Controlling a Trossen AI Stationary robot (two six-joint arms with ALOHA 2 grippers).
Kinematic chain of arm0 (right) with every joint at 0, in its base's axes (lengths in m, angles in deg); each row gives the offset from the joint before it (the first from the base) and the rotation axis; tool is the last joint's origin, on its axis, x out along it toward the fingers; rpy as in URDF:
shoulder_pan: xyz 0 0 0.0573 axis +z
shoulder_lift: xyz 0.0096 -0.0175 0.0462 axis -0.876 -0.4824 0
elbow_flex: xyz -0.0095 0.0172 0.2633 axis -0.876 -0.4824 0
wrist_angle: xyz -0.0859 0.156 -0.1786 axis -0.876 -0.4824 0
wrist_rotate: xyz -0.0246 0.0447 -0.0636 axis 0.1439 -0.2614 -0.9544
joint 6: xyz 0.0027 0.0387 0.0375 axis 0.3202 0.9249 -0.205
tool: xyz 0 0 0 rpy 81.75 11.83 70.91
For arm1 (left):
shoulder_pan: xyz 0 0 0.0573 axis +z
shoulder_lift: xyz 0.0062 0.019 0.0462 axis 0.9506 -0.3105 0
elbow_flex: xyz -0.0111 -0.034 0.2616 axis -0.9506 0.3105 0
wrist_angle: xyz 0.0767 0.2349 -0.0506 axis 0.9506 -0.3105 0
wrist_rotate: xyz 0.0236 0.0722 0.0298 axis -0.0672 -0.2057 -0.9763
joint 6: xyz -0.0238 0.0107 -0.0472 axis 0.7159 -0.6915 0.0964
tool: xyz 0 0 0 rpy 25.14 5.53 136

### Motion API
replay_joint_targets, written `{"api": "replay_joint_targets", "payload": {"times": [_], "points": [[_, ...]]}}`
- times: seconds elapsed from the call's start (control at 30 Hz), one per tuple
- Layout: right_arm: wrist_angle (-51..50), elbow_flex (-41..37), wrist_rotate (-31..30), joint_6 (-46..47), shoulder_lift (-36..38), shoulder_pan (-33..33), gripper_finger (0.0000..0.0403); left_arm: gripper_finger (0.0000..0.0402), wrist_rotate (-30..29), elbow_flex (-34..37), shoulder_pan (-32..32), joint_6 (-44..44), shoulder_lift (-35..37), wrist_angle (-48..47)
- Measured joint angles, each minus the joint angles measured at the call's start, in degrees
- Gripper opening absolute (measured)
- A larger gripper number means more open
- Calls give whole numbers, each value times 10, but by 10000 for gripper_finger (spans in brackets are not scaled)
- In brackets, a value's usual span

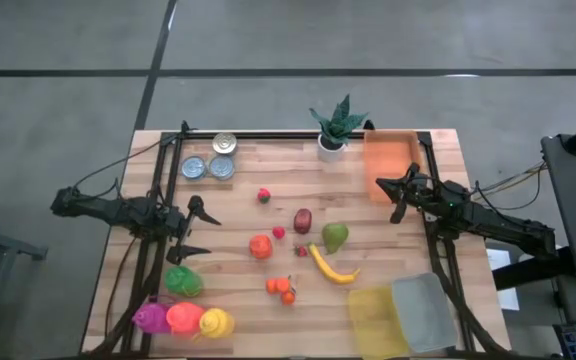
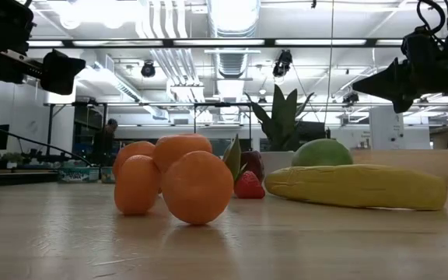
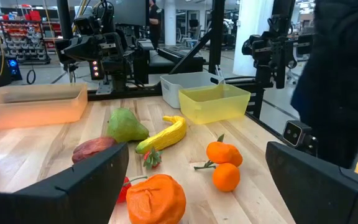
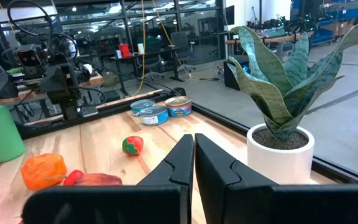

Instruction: Pick & Place Food Item

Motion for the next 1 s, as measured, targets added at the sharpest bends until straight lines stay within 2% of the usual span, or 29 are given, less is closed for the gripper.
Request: {"api": "replay_joint_targets", "payload": {"times": [0.9, 1.0], "points": [[0, 0, 0, 0, 0, 0, 13, 382, 0, 0, 0, 1, 0, 0], [0, 0, 0, 0, 0, 0, 13, 382, 0, 0, 0, 25, 0, 0]]}}
